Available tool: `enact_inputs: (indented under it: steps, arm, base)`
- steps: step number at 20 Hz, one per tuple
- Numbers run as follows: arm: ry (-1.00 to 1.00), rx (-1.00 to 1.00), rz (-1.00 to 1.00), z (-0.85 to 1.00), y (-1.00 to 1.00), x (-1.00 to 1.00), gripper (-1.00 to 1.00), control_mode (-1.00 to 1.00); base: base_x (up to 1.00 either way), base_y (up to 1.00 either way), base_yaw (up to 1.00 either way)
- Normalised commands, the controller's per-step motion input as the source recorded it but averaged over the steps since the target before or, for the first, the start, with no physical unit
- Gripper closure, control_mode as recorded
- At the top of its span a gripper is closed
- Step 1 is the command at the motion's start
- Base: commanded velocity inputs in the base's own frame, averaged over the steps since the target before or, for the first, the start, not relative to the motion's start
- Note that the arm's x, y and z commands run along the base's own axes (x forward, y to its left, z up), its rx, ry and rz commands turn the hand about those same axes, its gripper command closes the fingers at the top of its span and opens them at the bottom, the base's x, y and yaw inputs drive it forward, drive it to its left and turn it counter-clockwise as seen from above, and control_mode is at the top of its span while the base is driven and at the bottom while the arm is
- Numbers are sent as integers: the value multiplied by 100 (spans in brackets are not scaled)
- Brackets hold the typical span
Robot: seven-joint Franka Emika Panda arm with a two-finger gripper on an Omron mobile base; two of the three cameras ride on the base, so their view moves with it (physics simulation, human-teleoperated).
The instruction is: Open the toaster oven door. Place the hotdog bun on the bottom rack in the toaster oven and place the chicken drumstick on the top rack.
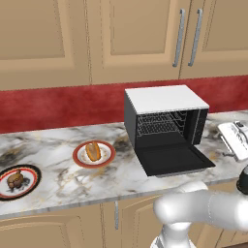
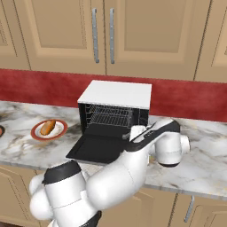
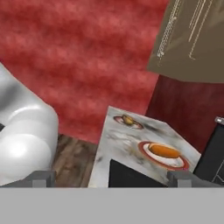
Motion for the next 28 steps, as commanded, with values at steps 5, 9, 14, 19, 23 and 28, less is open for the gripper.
enact_inputs:
  steps: [5, 9, 14, 19, 23, 28]
  arm:
    - [0, 29, 6, -20, -20, 27, -100, -100]
    - [1, 9, 0, -14, 0, 32, -100, -100]
    - [0, 1, 0, -26, 0, 32, -100, -100]
    - [-1, 0, 0, -42, 6, 9, -100, -100]
    - [0, 0, -10, -15, 15, 22, -100, -100]
    - [5, -1, -15, 1, 5, 16, -100, -100]
  base:
    - [0, 0, 0]
    - [0, 0, 0]
    - [0, 0, 0]
    - [0, 0, 0]
    - [0, 0, 0]
    - [0, 0, 0]
